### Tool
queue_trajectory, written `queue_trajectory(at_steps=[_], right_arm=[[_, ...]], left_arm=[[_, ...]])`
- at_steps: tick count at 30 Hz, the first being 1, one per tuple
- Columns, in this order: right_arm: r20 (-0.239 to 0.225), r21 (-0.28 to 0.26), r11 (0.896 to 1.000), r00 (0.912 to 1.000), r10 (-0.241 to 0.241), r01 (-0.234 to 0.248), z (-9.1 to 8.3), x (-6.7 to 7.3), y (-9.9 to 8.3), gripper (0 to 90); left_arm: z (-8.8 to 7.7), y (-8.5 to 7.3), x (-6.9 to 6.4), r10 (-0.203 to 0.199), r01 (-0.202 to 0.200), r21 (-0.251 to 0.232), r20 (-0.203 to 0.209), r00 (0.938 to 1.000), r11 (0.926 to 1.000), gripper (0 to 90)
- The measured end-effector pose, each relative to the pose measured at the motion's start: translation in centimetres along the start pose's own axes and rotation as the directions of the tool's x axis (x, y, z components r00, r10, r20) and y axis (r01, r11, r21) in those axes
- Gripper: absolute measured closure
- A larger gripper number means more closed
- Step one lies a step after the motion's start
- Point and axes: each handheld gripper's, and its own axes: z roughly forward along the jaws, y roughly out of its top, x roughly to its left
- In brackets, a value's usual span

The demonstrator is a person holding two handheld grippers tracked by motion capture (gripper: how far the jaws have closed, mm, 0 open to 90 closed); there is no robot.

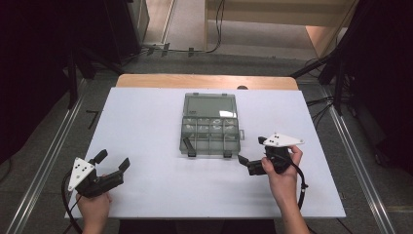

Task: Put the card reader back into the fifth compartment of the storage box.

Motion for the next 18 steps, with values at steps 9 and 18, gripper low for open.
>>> queue_trajectory(at_steps=[9,18], right_arm=[[0.023,-0.007,1.0,0.9995,0.023,-0.023,-1.2,-0.9,-1.1,0.0],[0.047,-0.025,0.998,0.9975,0.053,-0.052,-2.6,-1.7,-2.6,0.0]], left_arm=[[0.0,0.0,0.0,0.005,-0.005,0.004,-0.002,1.0,1.0,13.6],[0.0,0.0,-0.1,0.008,-0.008,0.003,-0.003,1.0,1.0,13.6]])
